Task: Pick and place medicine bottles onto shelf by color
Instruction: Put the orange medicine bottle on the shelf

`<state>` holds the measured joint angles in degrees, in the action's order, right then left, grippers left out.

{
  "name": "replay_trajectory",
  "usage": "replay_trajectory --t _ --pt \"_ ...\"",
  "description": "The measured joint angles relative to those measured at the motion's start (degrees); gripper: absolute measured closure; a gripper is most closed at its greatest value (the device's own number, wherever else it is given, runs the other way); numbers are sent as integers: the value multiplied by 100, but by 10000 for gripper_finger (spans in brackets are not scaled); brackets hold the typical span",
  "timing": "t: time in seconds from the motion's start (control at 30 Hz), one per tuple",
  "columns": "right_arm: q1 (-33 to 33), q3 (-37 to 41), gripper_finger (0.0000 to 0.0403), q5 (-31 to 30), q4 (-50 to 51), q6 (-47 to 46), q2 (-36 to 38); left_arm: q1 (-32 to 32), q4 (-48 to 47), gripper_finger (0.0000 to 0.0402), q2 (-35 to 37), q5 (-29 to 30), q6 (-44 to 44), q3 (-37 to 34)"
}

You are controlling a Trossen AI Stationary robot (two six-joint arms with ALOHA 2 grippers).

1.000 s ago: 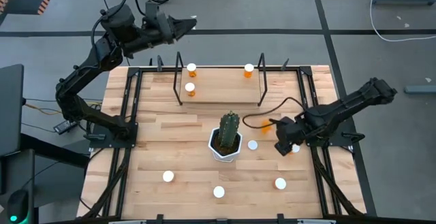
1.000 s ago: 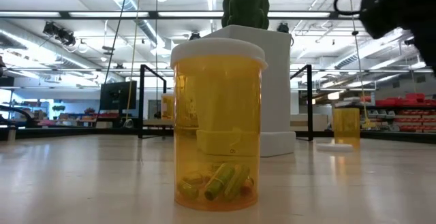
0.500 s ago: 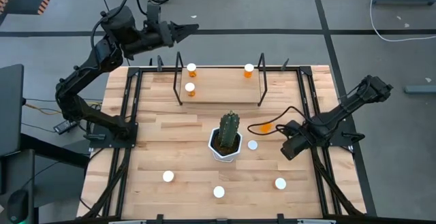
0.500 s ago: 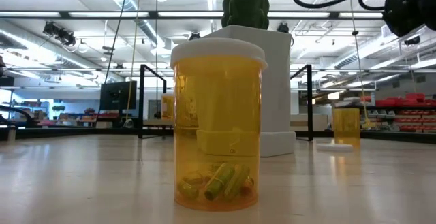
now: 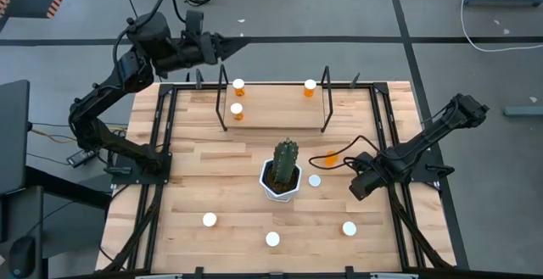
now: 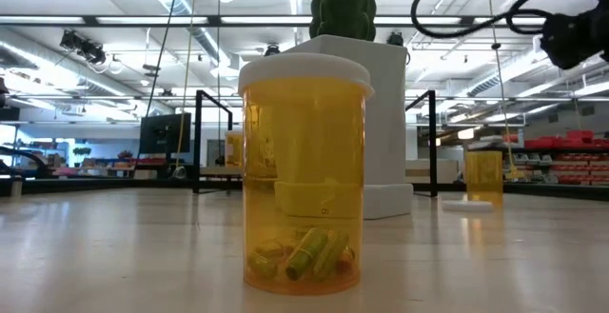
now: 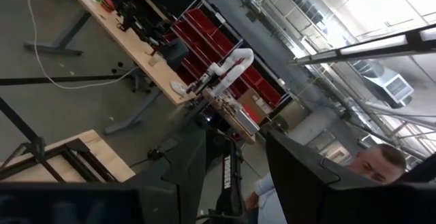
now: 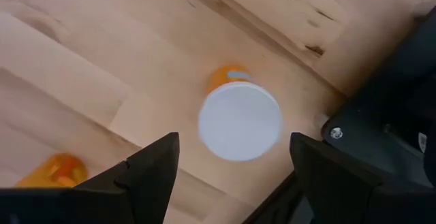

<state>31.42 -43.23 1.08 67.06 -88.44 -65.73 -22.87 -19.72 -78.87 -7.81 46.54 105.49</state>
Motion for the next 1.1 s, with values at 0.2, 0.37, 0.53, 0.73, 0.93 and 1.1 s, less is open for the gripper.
replay_trajectory --t 0.2,0.37,0.53,0.73,0.93,1.1 --pt "-2 325 116 52 -407 -68 0 90 1 239 0 7 -203 0" --pt "-4 407 116 45 -429 -138 0 192 1 220 0 -6 -227 0" --pt "-4 514 116 42 -522 -186 0 192 1 180 0 4 -230 0" --pt "-4 521 116 -107 -577 -203 0 192 13 155 0 2 -223 0" --pt "-17 521 140 -98 -577 -203 0 192 19 153 0 2 -190 0" --pt "-17 521 171 -88 -579 -203 0 192 22 160 0 2 -177 0"
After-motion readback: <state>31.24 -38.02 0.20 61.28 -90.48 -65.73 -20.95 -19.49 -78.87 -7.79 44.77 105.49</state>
